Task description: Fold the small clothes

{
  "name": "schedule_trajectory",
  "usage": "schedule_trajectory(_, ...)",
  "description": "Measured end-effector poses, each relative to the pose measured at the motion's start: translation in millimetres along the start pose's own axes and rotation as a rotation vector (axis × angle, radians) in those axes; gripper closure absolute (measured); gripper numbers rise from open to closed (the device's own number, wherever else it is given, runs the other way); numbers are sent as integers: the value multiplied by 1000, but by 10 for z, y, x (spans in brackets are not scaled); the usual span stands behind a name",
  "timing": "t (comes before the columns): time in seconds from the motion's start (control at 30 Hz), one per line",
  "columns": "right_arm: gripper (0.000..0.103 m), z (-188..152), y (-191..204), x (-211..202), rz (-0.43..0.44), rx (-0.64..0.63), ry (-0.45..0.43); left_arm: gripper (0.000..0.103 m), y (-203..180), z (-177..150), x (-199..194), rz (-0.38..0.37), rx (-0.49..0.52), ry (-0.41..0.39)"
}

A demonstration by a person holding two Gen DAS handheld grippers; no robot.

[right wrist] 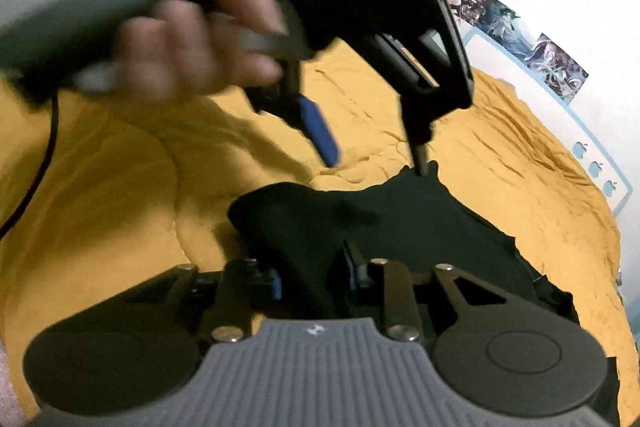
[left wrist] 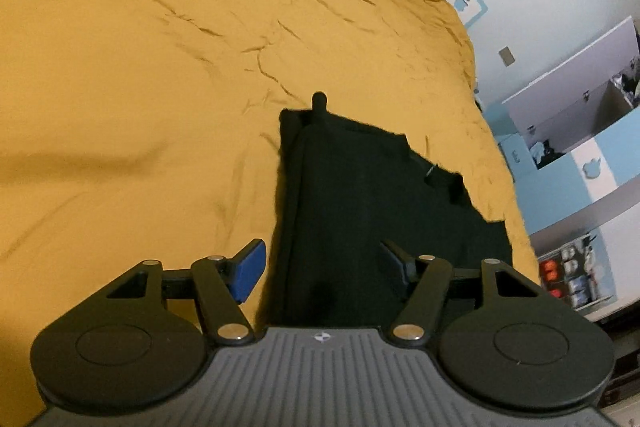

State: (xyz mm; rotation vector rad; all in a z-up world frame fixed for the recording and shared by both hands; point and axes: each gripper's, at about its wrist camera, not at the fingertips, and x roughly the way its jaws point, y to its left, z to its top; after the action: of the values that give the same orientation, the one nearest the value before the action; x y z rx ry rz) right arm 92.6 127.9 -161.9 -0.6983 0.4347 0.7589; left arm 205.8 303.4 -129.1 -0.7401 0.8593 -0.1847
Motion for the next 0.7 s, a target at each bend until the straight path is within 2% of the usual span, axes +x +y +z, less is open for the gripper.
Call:
schedule_trajectory(0.1,90,6,-65,7,15,58,9,30,78,215,203,-12,-29,-9)
schedule_trajectory(0.3,89,-36,-121,40,38,107,9,30,371,519,704,-90,-144,11)
schedule_trajectory(0.4,88,-37,-170,76,49,116,1,29,401,568,859,-130,-149,19)
schedule_trajectory(0.47,86,-50,-190,93,61,128,-1,29,377,590,982,-129,-136,38)
schedule_trajectory(0.7,85,-79,-246,102,87,162,-10,30,363,679,1238,-158,-149,74)
